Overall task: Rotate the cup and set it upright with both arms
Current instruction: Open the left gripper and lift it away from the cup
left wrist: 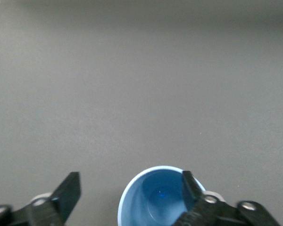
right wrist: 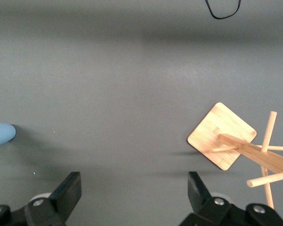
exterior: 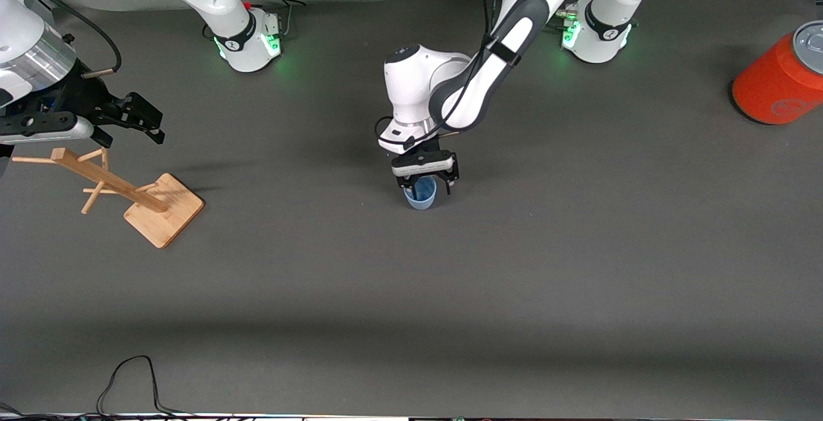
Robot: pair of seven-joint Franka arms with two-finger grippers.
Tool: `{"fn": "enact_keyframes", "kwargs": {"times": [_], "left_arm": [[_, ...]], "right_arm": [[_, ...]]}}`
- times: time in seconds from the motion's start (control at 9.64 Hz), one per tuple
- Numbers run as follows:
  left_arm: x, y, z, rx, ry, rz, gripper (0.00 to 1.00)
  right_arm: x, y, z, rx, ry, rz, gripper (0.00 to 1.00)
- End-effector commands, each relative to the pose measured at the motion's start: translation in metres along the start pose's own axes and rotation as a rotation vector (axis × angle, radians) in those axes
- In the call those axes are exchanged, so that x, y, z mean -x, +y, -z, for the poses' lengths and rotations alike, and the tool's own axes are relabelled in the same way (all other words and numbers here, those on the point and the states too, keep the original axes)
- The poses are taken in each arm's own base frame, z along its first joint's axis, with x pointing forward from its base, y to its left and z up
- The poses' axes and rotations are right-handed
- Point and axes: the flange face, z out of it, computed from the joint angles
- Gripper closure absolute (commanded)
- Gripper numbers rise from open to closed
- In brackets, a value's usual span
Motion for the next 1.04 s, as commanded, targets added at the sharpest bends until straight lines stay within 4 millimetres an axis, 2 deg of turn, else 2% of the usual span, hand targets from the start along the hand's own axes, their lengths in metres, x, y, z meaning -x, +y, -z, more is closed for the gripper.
{"fn": "enact_keyframes", "kwargs": {"times": [0.0,0.21,0.31,0.41,0.52,0.73,0.93], "left_arm": [[-0.049,-0.019,0.043,0.036,-0.108,-0.002,0.0],[-0.117,-0.052,0.078,0.019,-0.224,-0.024,0.0],[-0.156,-0.085,0.094,0.017,-0.294,-0.036,0.0],[-0.183,-0.119,0.111,0.032,-0.354,-0.039,0.0],[-0.204,-0.157,0.126,0.027,-0.386,-0.043,0.0],[-0.231,-0.221,0.14,0.029,-0.45,-0.054,0.0],[-0.253,-0.299,0.141,0.057,-0.486,-0.099,0.0]], "right_arm": [[0.0,-0.001,0.012,0.011,-0.039,-0.019,0.0],[0.001,-0.002,0.01,0.011,-0.055,-0.085,0.0],[0.001,0.0,0.008,0.011,-0.073,-0.089,0.0],[0.002,0.007,0.008,0.009,-0.089,-0.09,0.0],[0.004,0.018,0.009,0.004,-0.107,-0.109,0.0],[-0.002,0.021,0.013,0.001,-0.115,-0.117,0.0],[-0.024,0.016,0.014,-0.002,-0.108,-0.115,0.0]]}}
